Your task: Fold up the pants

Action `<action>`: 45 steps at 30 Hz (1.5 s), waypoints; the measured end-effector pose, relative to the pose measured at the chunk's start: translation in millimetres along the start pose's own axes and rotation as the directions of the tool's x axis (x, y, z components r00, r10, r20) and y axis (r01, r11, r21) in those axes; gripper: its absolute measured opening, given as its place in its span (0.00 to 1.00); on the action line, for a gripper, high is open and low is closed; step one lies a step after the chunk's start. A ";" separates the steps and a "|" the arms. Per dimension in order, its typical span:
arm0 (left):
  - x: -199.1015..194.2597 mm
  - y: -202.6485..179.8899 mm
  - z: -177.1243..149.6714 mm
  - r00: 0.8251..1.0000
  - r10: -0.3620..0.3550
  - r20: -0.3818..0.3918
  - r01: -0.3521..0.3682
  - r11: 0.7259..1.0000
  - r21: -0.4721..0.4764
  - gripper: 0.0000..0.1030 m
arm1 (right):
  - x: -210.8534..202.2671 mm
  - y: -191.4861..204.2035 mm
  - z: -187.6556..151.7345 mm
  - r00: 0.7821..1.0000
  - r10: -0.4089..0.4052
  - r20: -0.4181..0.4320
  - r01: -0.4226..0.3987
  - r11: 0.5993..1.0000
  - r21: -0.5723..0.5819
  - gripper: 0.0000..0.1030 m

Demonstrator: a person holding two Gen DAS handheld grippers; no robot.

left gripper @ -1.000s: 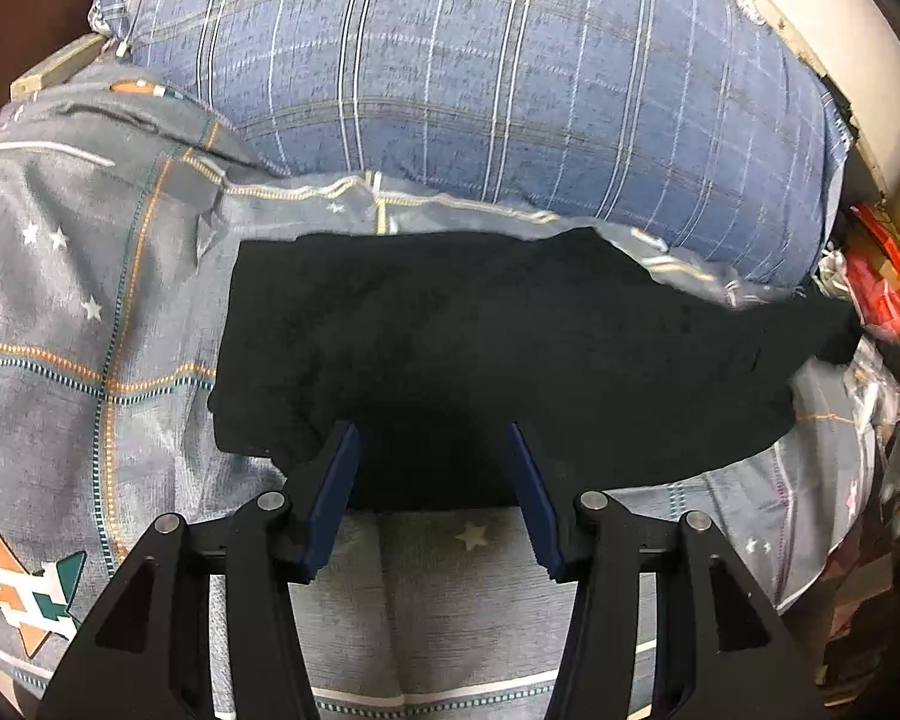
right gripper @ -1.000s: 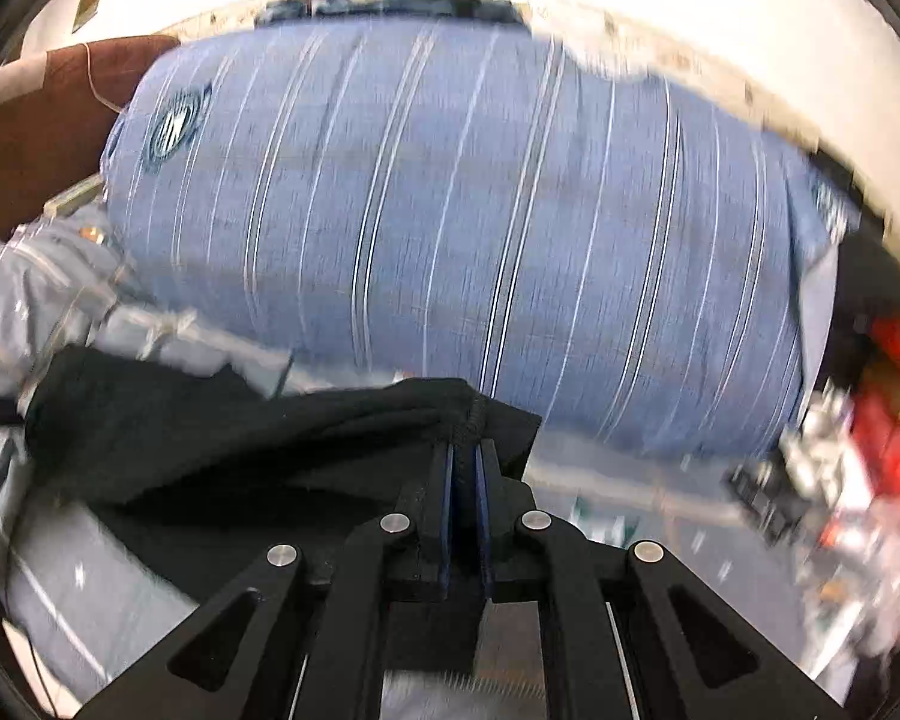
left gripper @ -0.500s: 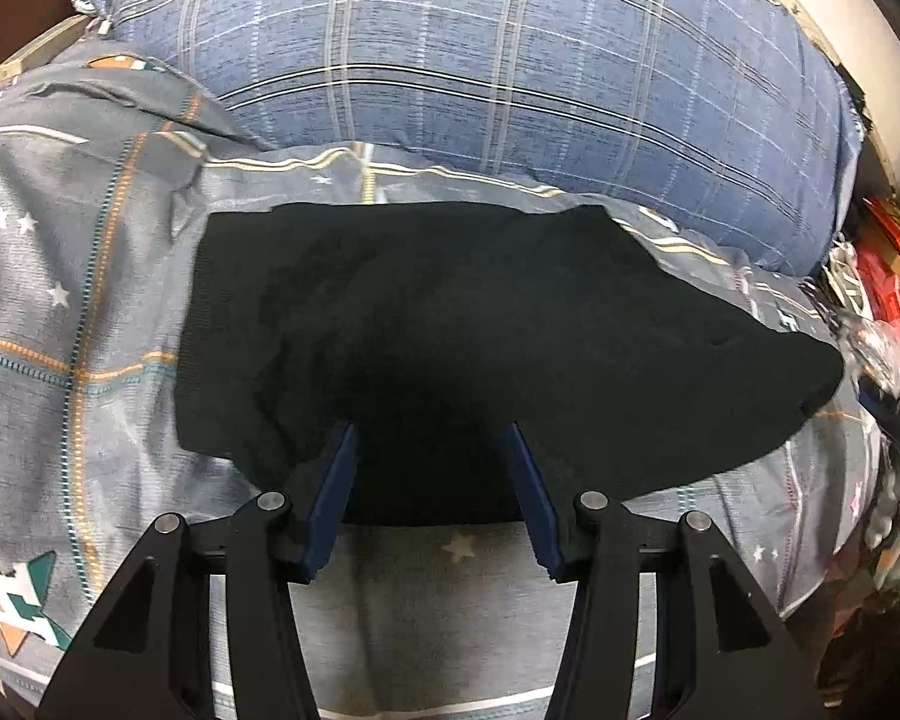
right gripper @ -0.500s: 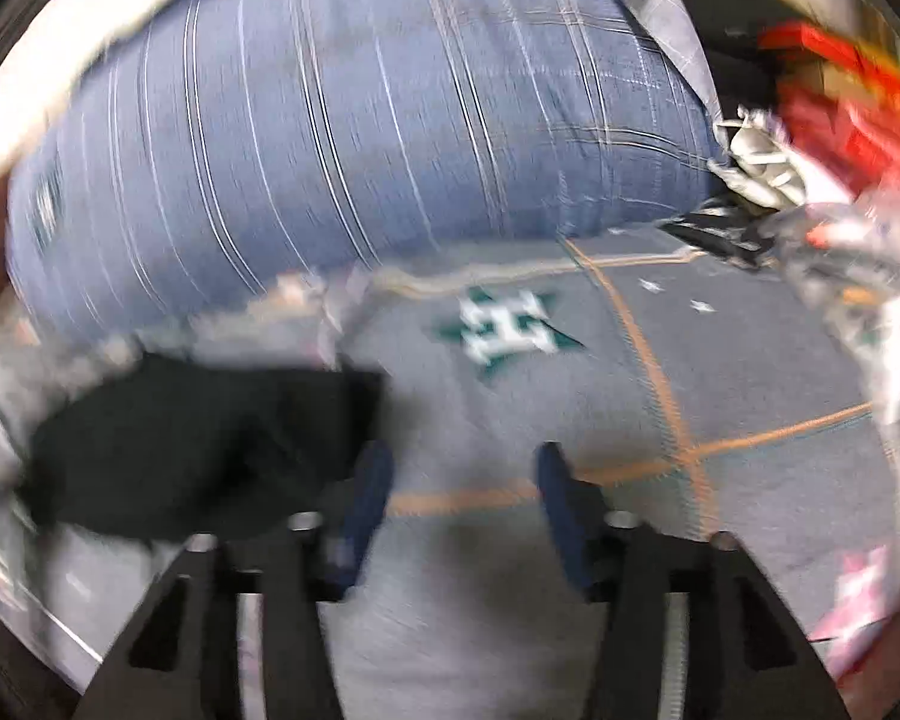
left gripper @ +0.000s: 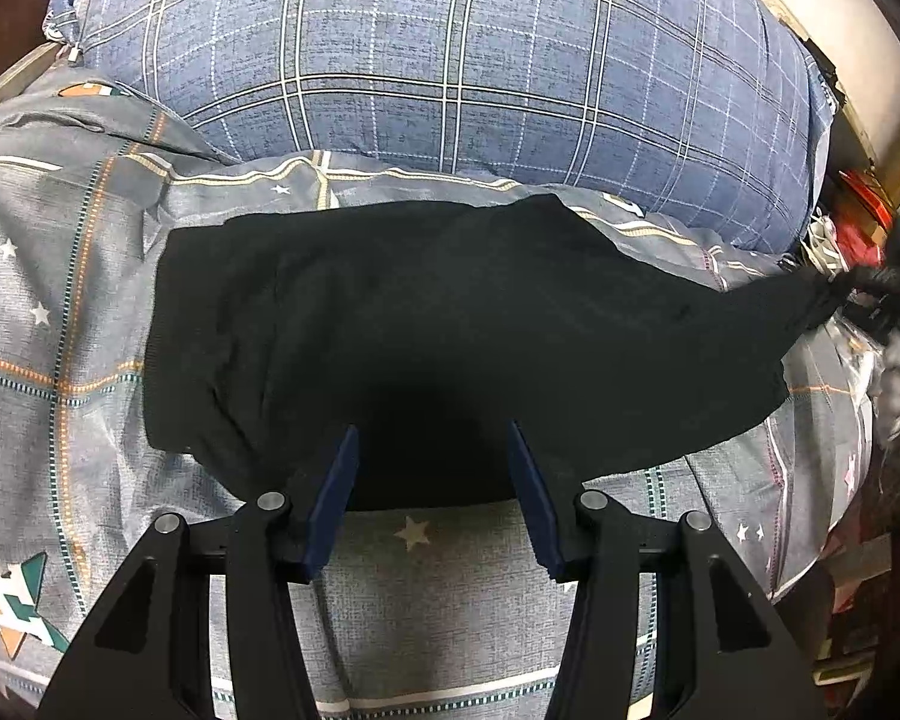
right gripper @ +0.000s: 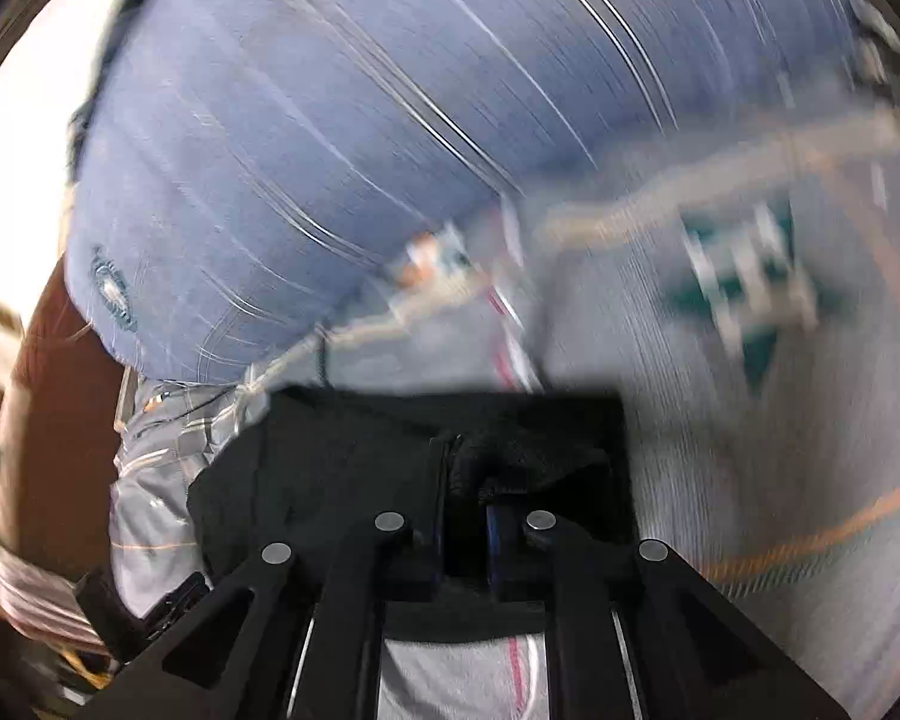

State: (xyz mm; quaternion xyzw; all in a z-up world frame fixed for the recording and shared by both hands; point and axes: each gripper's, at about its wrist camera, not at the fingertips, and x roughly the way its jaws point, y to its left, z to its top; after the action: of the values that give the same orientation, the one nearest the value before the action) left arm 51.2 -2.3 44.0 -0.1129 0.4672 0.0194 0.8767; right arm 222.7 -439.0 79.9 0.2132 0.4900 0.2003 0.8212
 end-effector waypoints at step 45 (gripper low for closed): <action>13.7 96.9 21.6 0.991 0.097 0.088 -0.085 0.988 -0.130 0.49 | 64.4 90.9 -35.1 0.979 -0.201 0.030 0.201 0.943 -0.266 0.45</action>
State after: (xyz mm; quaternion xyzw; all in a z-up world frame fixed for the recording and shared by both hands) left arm 63.0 95.7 26.9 -0.1453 0.4278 0.0943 0.8871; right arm 208.8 -323.7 68.2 0.0494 0.4767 0.1797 0.8591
